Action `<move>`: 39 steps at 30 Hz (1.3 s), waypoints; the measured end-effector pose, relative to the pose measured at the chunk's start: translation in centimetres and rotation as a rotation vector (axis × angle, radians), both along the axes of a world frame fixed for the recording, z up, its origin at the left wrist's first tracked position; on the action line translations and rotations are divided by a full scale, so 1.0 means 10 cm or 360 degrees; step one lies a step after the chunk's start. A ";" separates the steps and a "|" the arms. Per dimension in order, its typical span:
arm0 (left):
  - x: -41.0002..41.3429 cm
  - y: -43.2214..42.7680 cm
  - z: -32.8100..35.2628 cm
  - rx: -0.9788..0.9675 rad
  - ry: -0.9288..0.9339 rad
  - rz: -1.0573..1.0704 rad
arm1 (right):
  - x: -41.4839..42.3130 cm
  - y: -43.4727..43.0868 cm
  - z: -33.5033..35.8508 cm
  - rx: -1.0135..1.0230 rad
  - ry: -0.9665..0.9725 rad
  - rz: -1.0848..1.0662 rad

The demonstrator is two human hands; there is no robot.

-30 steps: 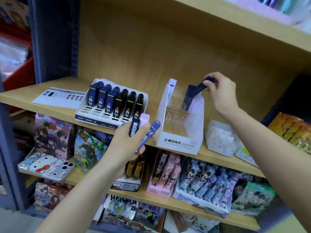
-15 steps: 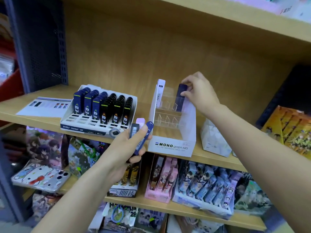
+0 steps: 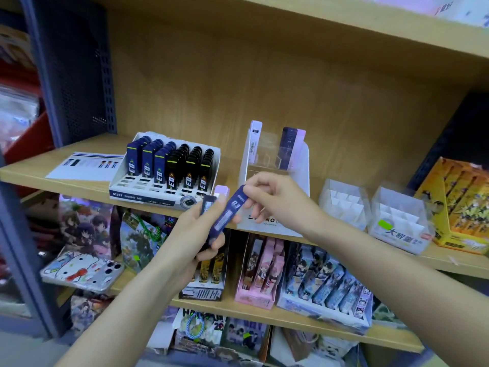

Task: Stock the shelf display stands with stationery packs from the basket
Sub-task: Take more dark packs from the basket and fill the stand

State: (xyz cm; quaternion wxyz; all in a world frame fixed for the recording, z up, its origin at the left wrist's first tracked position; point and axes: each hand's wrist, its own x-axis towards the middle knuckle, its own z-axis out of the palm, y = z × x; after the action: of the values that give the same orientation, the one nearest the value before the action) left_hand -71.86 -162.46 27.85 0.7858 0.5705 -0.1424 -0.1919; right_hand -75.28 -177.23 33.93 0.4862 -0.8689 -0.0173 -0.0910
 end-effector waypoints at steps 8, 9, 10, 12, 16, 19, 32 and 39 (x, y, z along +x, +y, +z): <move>-0.13 0.14 0.04 0.0073 -0.0170 0.0139 | -0.21 0.00 0.03 0.0238 -0.0167 0.0077; -0.13 0.14 0.01 0.0101 -0.0213 0.0209 | -0.24 0.01 0.02 0.0227 -0.0153 0.0107; -0.12 0.15 -0.02 0.0127 -0.0250 0.0272 | -0.26 0.03 0.01 0.0221 -0.0141 0.0126; -0.12 0.16 -0.06 0.0172 -0.0319 0.0348 | -0.29 0.09 -0.03 0.0254 -0.0158 0.0112; -0.16 0.22 -0.14 0.0226 -0.0420 0.0384 | -0.30 0.21 -0.09 0.0361 -0.0206 0.0025; -0.17 0.32 -0.21 0.0268 -0.0450 0.0404 | -0.27 0.29 -0.17 0.0348 -0.0119 0.0024; -0.02 0.80 -0.54 0.0102 -0.0051 0.0529 | 0.48 0.82 -0.08 -0.0100 -0.0550 -0.0181; 0.09 0.97 -0.77 0.0086 -0.0038 0.0599 | 1.01 1.05 -0.05 -0.0609 -0.0764 -0.0227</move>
State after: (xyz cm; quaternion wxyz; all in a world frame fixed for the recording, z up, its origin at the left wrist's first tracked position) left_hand -70.99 -152.73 20.14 0.7904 0.6102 -0.0374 -0.0385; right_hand -65.19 -166.71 33.40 0.2882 -0.8974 -0.0873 -0.3226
